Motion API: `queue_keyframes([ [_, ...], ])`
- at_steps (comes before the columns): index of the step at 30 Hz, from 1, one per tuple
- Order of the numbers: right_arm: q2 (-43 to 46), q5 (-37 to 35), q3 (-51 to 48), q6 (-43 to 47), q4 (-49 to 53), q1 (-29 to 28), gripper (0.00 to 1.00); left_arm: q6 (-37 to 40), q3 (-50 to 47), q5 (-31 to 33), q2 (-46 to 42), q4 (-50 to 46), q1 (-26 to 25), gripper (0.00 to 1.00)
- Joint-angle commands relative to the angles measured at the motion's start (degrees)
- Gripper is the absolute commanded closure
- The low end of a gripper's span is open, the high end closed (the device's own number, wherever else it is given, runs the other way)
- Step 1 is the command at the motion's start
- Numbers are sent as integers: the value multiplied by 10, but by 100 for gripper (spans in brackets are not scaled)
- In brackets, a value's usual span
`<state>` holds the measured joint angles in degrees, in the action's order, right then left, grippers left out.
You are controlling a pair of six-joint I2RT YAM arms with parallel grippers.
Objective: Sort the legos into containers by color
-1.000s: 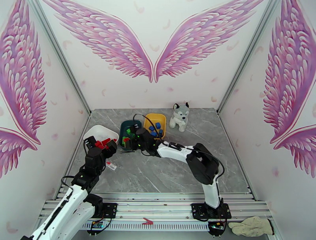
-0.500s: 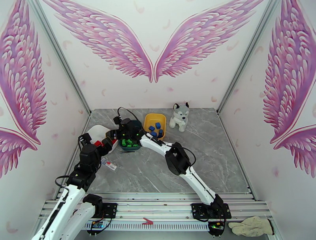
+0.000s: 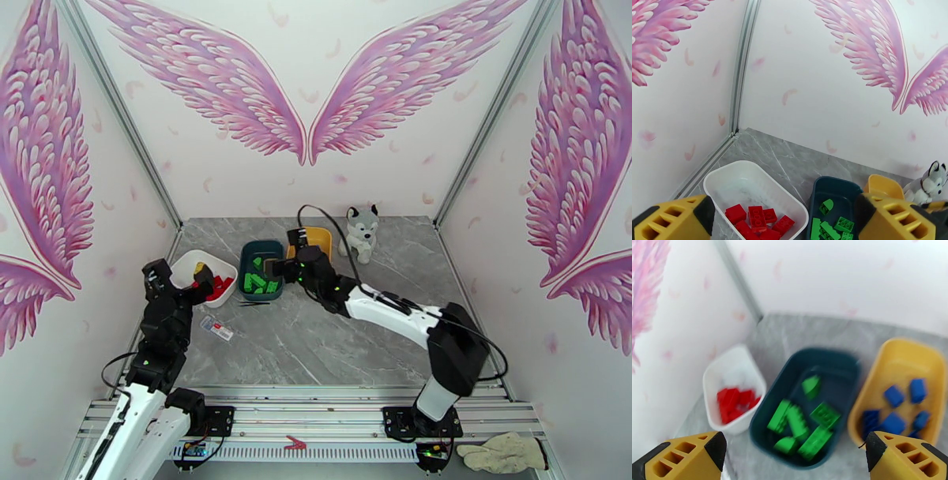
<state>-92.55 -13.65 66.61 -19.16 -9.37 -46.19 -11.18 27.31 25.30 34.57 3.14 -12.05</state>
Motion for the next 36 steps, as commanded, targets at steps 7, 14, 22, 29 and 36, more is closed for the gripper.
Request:
queue_keyframes([
  [7,165,-214,-337,197,-220,73,1,66,-196,100,78,226,3,1],
  [14,281,-265,-427,200,-184,176,1,91,-173,85,175,273,30,1],
  [22,159,-224,-477,204,-355,260,1,122,-104,24,375,397,46,1],
  [29,35,-42,-558,274,-655,315,1,145,-142,-6,567,708,54,1],
  [36,29,-31,-451,193,-438,378,0,102,-66,-48,535,504,89,1],
])
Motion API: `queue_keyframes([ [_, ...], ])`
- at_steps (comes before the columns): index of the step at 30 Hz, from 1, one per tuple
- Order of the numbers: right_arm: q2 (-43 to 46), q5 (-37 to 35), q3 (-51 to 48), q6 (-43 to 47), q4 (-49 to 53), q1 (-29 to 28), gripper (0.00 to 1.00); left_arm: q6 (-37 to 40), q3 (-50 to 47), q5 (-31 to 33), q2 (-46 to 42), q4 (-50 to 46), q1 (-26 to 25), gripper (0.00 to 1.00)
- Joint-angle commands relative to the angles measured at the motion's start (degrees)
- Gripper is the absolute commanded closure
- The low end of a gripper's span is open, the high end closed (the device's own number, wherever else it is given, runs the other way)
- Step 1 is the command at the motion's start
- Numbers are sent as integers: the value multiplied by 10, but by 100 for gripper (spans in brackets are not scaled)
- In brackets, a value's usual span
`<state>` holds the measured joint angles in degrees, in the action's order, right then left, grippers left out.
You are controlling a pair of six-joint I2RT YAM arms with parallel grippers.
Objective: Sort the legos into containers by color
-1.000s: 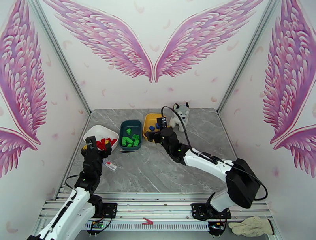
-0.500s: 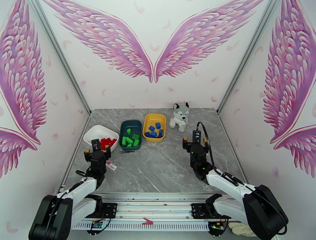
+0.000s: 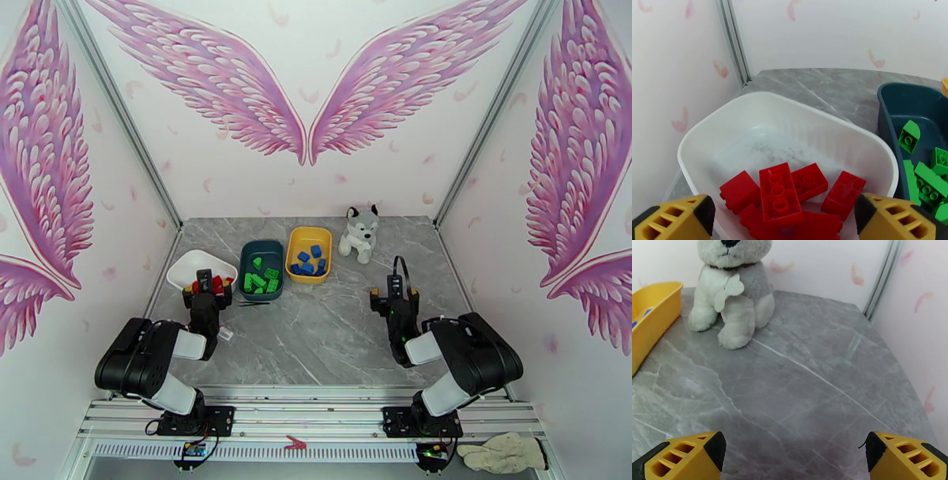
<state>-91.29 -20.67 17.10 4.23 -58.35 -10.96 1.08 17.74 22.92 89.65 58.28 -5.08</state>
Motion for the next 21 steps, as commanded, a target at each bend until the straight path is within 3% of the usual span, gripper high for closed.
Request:
queue_keyframes([
  [1,23,51,46,-52,66,36,1,-30,31,-30,-15,-49,30,1],
  [13,21,53,46,-47,60,36,1,-29,30,-32,-16,-47,30,1],
  [14,21,63,47,-45,63,36,1,-28,30,-32,-16,-47,30,1],
  [16,23,172,60,-32,91,55,1,-26,31,-27,-16,-49,27,1],
  [21,25,183,59,-31,91,60,1,-27,31,-30,-16,-49,27,1],
])
